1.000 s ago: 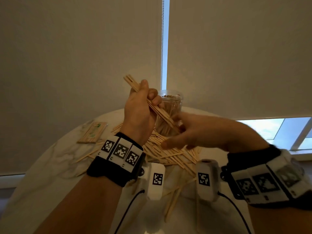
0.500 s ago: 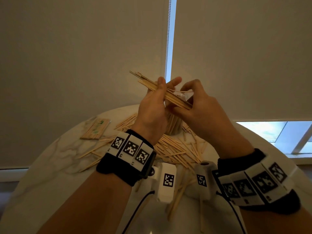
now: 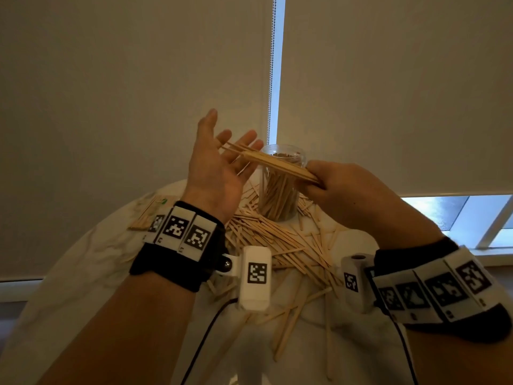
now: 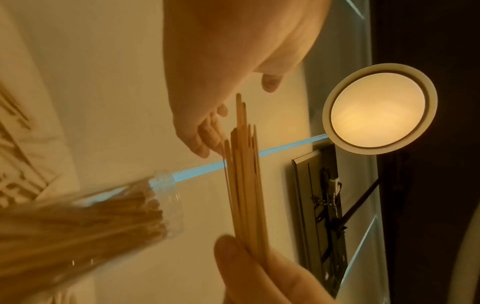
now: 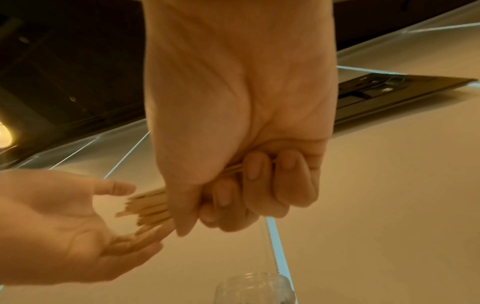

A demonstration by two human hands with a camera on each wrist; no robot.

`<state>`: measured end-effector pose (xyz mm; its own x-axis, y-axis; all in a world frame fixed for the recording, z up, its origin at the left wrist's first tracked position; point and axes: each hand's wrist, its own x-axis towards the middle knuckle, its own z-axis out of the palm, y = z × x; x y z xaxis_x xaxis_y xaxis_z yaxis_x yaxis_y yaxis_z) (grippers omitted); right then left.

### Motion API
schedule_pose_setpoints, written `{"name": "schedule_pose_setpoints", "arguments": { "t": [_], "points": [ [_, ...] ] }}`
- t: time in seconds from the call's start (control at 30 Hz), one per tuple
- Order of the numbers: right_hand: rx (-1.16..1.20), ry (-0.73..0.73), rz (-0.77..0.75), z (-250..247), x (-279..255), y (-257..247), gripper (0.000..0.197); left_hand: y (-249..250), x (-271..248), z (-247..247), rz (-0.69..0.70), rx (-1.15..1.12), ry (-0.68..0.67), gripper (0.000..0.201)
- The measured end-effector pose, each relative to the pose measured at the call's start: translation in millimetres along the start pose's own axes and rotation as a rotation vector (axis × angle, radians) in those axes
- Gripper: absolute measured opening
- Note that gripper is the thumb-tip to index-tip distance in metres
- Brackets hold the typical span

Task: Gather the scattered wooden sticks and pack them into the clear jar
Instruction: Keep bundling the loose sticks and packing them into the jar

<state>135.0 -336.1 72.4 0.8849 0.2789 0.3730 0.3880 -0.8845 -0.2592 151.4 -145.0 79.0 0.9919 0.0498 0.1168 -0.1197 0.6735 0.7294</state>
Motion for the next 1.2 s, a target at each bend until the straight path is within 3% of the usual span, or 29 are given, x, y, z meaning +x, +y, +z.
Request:
{"name": "schedule_pose_setpoints", "arguments": {
  "t": [0.17,0.37,0.5,0.6,0.67,0.73,0.83,0.97,1.1,1.2],
  "points": [
    [-0.061,-0.127,0.007,3.2,0.6,-12.6,0.005,-7.7,-5.4,5.6,-0.151,0.245,-0.116,0.045],
    [-0.230,0.003,0.166,0.4,-1.5,-12.3,0.021,-12.7,-16.3,15.0,-0.231,0.670,-0.242,0.047],
    [-0.190,-0.041,0.245,-2.4,-3.3,-8.6,0.022,-18.6,-16.8,15.3,-0.124,0.852,-0.297,0.039],
    [-0.058,-0.128,0.179,-5.2,-3.0,-13.8,0.021,-19.0,-11.0,5.4,-0.021,0.855,-0.276,0.028],
    [-0.006,-0.084,0.122,-6.7,-2.2,-15.5,0.013,-16.8,-3.8,-2.1,0.019,0.825,-0.202,0.027],
    [-0.019,0.016,0.079,-6.8,-1.1,-12.2,0.019,-14.7,3.1,-8.4,0.058,0.800,-0.134,0.030],
    [-0.061,0.130,0.043,-3.1,1.4,-10.3,0.023,-13.7,7.8,-11.5,0.031,0.730,-0.110,0.032],
    [-0.219,0.183,0.071,5.3,1.1,-18.0,0.011,-18.2,2.2,-2.1,-0.035,0.704,-0.171,0.032],
    [-0.199,-0.044,0.124,2.3,-1.0,-14.9,0.015,-21.5,-0.8,-2.6,-0.062,0.871,-0.265,0.039],
    [-0.107,-0.174,0.163,-1.5,-3.1,-9.1,0.021,-26.6,-1.2,-4.1,0.005,1.033,-0.267,0.048]
  ]
}}
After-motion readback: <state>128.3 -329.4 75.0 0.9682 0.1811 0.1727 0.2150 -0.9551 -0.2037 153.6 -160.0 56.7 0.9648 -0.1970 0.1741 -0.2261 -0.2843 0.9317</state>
